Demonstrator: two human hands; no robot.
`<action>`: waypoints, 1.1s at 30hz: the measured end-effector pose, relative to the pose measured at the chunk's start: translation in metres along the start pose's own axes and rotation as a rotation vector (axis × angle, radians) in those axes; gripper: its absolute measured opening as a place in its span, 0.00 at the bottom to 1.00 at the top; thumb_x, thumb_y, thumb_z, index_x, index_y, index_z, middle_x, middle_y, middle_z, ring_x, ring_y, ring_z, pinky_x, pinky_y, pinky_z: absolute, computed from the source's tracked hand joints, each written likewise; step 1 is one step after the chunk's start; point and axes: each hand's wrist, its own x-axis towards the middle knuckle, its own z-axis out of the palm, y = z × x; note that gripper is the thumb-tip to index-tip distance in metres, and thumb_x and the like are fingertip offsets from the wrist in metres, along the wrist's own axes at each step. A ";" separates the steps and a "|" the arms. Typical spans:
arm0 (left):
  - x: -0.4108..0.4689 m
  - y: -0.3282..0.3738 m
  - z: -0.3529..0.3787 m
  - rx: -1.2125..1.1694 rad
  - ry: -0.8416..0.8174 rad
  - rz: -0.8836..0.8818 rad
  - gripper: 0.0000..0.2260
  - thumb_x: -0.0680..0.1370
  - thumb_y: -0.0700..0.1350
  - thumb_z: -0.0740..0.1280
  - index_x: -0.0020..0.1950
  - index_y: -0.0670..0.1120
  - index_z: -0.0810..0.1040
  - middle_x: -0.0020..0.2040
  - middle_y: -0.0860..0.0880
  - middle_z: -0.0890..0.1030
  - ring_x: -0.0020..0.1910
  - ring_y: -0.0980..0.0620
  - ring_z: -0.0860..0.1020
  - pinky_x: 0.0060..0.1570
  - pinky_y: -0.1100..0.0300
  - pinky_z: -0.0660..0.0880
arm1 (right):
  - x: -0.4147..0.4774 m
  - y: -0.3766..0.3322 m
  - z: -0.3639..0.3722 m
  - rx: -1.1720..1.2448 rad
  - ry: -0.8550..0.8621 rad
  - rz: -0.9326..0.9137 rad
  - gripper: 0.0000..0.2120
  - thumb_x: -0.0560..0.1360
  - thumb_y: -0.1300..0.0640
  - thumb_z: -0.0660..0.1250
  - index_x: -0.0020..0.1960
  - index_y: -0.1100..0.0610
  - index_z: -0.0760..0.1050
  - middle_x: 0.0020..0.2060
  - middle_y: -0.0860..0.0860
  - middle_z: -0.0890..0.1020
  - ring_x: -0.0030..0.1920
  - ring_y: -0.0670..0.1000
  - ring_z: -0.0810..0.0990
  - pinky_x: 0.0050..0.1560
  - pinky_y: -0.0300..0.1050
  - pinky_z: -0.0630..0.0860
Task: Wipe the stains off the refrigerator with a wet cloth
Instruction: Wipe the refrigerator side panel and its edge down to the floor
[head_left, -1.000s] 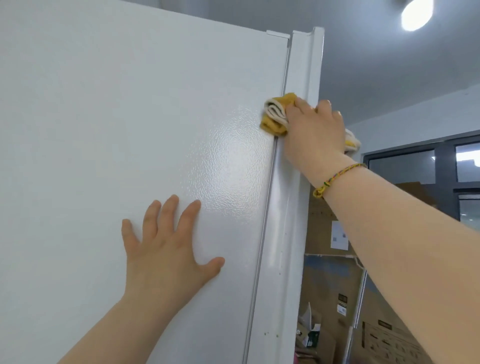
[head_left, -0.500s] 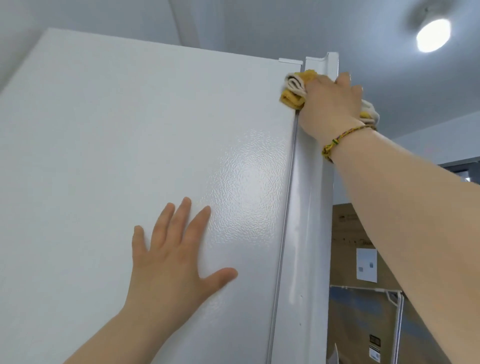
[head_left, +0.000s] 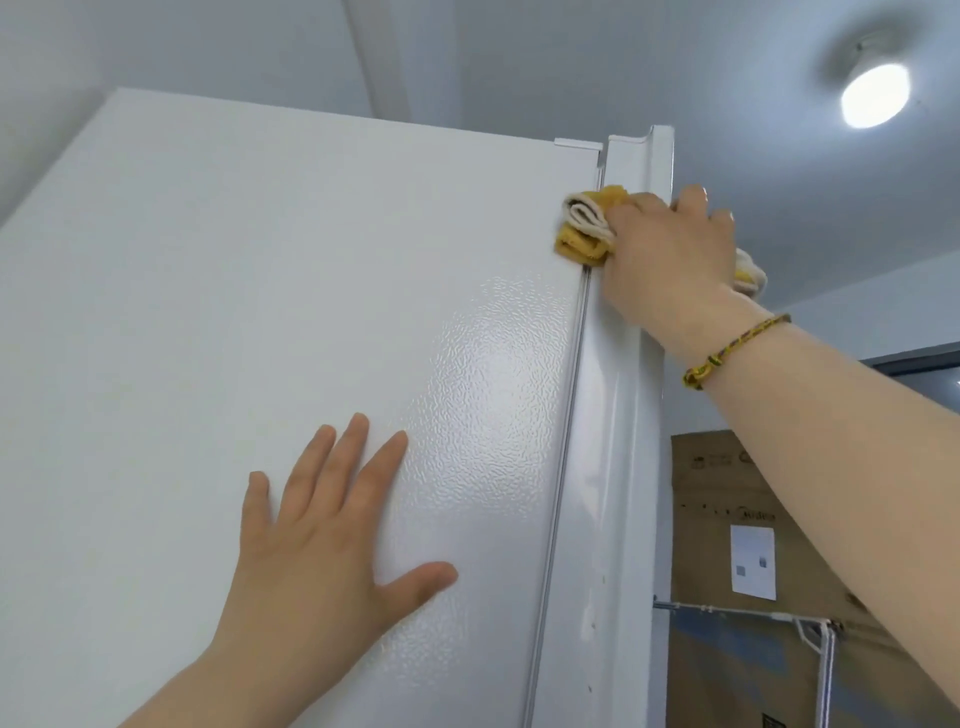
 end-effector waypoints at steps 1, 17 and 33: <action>0.000 0.000 0.000 0.007 0.005 0.005 0.37 0.72 0.71 0.40 0.66 0.48 0.67 0.64 0.44 0.75 0.63 0.47 0.64 0.48 0.36 0.72 | 0.015 0.003 -0.001 -0.014 0.014 -0.001 0.15 0.75 0.64 0.55 0.62 0.61 0.69 0.64 0.56 0.70 0.66 0.60 0.61 0.62 0.55 0.60; -0.001 -0.002 -0.005 -0.032 0.033 0.021 0.39 0.70 0.73 0.41 0.71 0.50 0.61 0.69 0.47 0.67 0.66 0.49 0.58 0.54 0.35 0.67 | -0.118 -0.019 -0.006 0.138 -0.077 -0.239 0.21 0.63 0.69 0.71 0.55 0.67 0.76 0.55 0.62 0.79 0.61 0.63 0.74 0.62 0.58 0.69; -0.008 0.004 -0.015 -0.147 -0.068 -0.046 0.40 0.70 0.67 0.58 0.75 0.55 0.44 0.76 0.52 0.41 0.75 0.53 0.40 0.70 0.47 0.41 | -0.272 -0.036 0.011 0.270 -0.035 -0.279 0.16 0.67 0.61 0.60 0.51 0.63 0.80 0.49 0.58 0.82 0.49 0.59 0.74 0.53 0.52 0.70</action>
